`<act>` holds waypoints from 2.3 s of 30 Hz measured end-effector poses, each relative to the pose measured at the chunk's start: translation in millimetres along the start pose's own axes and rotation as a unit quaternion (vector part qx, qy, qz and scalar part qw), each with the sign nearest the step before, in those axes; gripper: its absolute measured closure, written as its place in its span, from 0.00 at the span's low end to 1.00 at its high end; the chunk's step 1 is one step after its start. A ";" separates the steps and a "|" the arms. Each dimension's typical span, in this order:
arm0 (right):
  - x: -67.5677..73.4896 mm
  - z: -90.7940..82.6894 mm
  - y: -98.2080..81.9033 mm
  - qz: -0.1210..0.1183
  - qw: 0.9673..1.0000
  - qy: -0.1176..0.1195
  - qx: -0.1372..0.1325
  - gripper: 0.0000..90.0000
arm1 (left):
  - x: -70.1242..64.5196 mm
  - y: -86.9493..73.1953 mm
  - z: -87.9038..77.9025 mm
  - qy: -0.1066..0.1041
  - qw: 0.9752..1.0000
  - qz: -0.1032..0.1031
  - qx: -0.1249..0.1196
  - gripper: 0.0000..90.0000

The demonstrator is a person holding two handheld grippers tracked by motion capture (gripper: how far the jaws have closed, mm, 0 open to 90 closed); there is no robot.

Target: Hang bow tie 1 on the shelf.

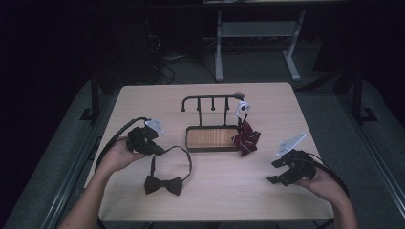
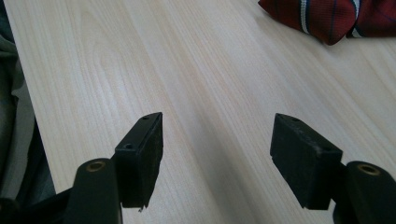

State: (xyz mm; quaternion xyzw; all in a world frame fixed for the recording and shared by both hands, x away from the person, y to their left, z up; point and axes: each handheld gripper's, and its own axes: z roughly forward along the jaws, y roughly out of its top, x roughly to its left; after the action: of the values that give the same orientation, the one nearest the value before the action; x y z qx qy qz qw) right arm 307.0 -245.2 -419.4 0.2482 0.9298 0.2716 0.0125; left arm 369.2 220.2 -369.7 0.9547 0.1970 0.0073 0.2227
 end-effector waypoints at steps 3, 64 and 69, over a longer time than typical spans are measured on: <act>0.7 -0.3 0.1 0.001 1.000 0.003 -0.001 0.38 | -1.9 1.7 -4.6 -0.003 1.000 0.004 -0.003 0.99; -0.4 -0.4 0.7 -0.007 1.000 0.006 -0.003 0.37 | -22.7 56.2 -82.6 0.010 0.997 0.072 -0.017 0.99; -1.9 1.5 0.0 -0.008 1.000 0.008 -0.002 0.37 | -20.0 61.1 -84.4 0.009 0.997 0.074 -0.017 0.99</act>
State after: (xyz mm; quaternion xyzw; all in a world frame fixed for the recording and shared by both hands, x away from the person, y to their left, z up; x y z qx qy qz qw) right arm 308.8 -245.4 -420.9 0.2388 0.9312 0.2751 0.0076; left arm 364.9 198.0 -266.1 0.9627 0.1276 0.0355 0.2359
